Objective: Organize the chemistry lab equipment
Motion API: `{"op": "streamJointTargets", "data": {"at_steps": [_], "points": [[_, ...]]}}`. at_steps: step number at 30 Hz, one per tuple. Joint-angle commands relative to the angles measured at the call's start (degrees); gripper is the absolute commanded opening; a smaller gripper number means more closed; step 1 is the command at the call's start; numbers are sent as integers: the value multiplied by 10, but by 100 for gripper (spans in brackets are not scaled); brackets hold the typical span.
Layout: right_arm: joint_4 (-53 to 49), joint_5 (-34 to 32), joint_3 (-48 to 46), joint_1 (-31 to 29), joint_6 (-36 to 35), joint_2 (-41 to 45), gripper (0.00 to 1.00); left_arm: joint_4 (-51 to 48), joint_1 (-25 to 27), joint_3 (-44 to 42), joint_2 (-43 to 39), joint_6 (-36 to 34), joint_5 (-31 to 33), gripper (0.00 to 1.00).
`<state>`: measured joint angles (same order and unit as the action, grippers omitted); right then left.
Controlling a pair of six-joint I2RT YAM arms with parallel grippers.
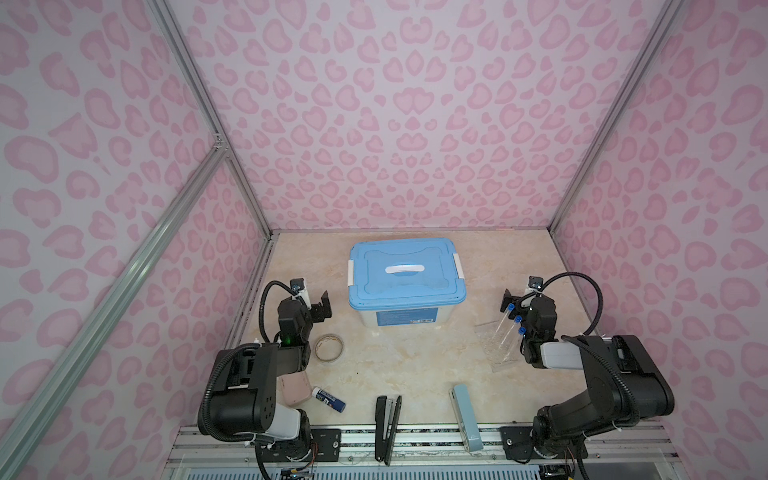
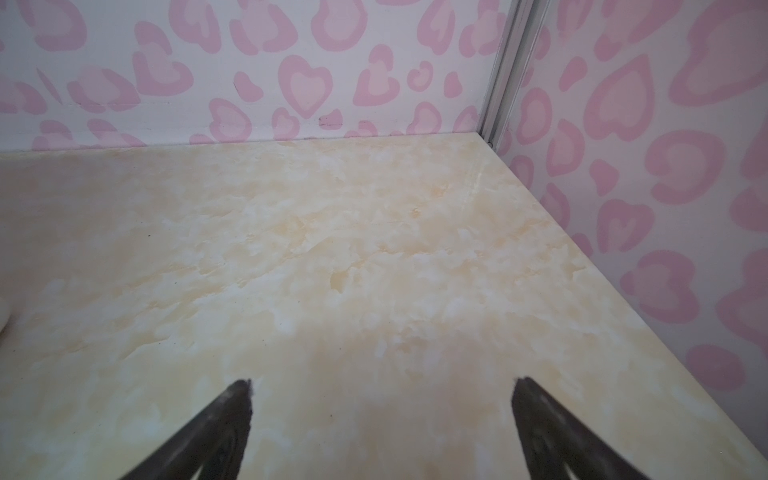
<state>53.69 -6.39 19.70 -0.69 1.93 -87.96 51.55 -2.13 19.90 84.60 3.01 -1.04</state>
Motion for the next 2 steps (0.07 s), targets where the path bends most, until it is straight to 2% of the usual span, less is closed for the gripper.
{"op": "streamJointTargets", "data": {"at_steps": [1, 2], "points": [[10, -8, 1, -2, -4, -1, 98, 18, 0, 4, 1, -6, 6, 97], [9, -9, 1, -2, -4, -1, 98, 22, 0, 2, 0, -6, 6, 97]]}}
